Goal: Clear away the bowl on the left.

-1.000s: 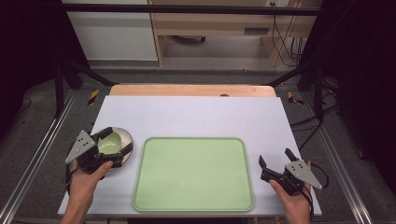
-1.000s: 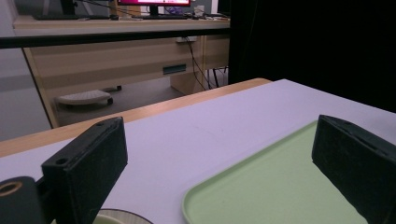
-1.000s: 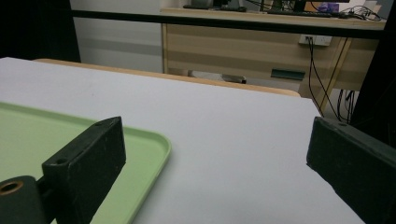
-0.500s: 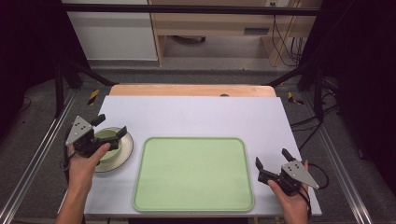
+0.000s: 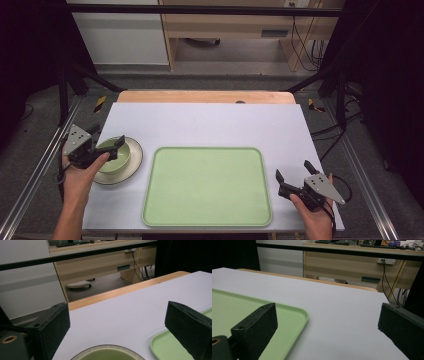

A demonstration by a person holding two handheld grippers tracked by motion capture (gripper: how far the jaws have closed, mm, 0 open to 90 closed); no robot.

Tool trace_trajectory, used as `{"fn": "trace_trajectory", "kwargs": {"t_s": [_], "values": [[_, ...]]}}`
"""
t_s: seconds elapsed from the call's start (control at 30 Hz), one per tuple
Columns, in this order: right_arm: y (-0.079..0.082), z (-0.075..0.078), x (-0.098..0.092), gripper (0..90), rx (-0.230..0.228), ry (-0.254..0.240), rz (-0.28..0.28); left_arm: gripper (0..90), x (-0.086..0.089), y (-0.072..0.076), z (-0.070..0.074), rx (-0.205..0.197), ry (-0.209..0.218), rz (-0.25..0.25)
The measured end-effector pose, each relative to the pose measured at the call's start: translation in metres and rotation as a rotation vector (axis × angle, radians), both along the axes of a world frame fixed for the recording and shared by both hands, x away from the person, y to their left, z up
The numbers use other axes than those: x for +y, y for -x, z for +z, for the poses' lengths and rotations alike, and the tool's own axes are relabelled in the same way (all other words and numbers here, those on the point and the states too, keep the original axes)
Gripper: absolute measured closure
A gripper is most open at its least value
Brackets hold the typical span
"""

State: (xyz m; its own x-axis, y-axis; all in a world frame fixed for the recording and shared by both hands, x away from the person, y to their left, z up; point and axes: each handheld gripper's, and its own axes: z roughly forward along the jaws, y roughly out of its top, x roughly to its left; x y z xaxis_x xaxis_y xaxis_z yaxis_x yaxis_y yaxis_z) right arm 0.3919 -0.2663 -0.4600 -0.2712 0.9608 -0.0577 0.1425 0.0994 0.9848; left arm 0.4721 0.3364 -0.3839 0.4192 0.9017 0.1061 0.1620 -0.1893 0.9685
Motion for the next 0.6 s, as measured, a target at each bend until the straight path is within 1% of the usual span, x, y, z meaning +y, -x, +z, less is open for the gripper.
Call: {"fn": "trace_trajectory", "kwargs": {"t_s": [0.07, 0.13, 0.17, 0.2, 0.27, 0.47, 0.5, 0.53, 0.57, 0.6], "values": [[0.000, 0.000, 0.000, 2.8, 0.001, 0.001, 0.002, 6.0, 0.006, 0.000, 0.000, 0.003, 0.003, 0.012], [0.000, 0.001, 0.000, 2.8, 0.000, -0.002, 0.001, 6.0, 0.013, 0.001, 0.001, 0.014, -0.013, 0.030], [0.000, 0.000, 0.000, 2.8, 0.000, 0.003, -0.003, 6.2, 0.020, 0.001, 0.000, 0.021, -0.018, 0.047], [0.000, 0.001, 0.000, 2.8, 0.000, 0.004, -0.002, 6.4, 0.020, 0.001, 0.000, 0.021, -0.018, 0.047], [0.001, 0.001, 0.000, 2.8, 0.001, 0.002, -0.004, 7.2, 0.028, 0.001, -0.001, 0.033, -0.014, 0.060], [0.001, 0.002, -0.001, 2.8, 0.002, 0.001, -0.011, 9.6, 0.046, 0.003, -0.005, 0.066, 0.025, 0.107], [0.001, 0.002, -0.001, 2.8, 0.003, 0.001, -0.013, 9.6, 0.051, 0.002, -0.007, 0.083, 0.031, 0.117], [0.001, 0.002, -0.001, 2.8, 0.003, 0.001, -0.013, 9.6, 0.051, 0.002, -0.007, 0.083, 0.031, 0.117], [0.001, 0.002, -0.002, 2.8, 0.003, -0.001, -0.016, 9.9, 0.053, 0.002, -0.008, 0.095, 0.031, 0.124], [0.000, 0.002, -0.002, 2.8, 0.004, -0.004, -0.018, 9.9, 0.056, 0.002, -0.011, 0.117, 0.036, 0.139]]}}
